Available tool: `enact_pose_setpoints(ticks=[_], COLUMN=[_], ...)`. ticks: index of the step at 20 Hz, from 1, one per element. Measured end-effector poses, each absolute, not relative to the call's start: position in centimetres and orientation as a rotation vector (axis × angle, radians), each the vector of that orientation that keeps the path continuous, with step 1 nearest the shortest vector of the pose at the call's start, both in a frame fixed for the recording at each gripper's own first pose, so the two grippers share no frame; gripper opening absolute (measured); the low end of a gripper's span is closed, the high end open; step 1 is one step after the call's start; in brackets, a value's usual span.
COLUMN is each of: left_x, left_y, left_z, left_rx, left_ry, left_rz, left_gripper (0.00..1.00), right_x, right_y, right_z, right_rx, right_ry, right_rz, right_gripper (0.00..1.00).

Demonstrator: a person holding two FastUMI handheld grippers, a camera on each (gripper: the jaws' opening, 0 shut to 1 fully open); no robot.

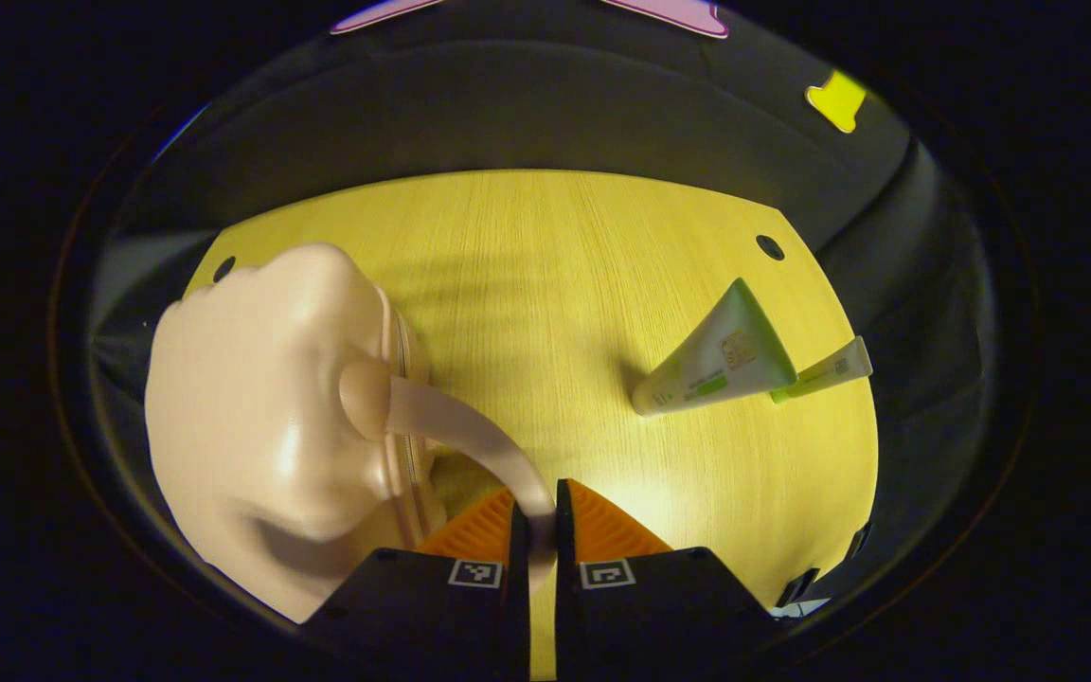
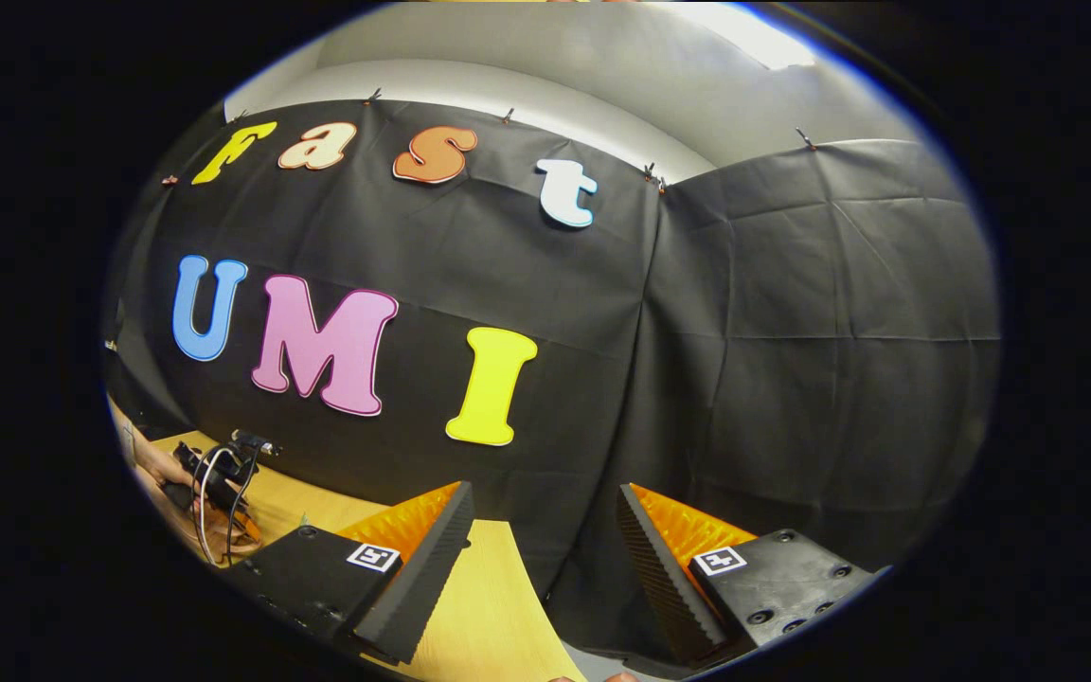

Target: First open the suitcase, pack the skin care products into it, and then close the suitcase.

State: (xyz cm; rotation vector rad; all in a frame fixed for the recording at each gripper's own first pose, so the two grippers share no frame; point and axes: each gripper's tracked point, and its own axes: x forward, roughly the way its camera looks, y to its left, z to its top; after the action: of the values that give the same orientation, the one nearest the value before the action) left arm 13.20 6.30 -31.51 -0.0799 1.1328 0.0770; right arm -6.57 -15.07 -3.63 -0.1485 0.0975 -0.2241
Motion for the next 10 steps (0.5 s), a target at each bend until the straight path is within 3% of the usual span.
enact_pose_setpoints(ticks=[5, 6, 10], left_x=[11.8, 11.3, 9.2], left_y=[7.5, 8.2, 12.8], left_z=[-24.5, -22.8, -15.5], left_rx=[-0.079, -0.071, -0.046], left_ry=[1.061, 1.038, 0.922], left_rz=[0.034, 0.037, 0.101], left_gripper=[0.16, 0.12, 0.15], right_x=[-5.2, -4.9, -2.3], right_y=[-14.1, -13.8, -11.3], right_z=[-3.6, -3.6, -4.2], right_rx=[-0.139, -0.132, -0.098], right_ry=[0.078, 0.075, 0.062], right_rz=[-0.163, -0.146, -0.038], right_gripper=[0.96, 0.96, 0.96])
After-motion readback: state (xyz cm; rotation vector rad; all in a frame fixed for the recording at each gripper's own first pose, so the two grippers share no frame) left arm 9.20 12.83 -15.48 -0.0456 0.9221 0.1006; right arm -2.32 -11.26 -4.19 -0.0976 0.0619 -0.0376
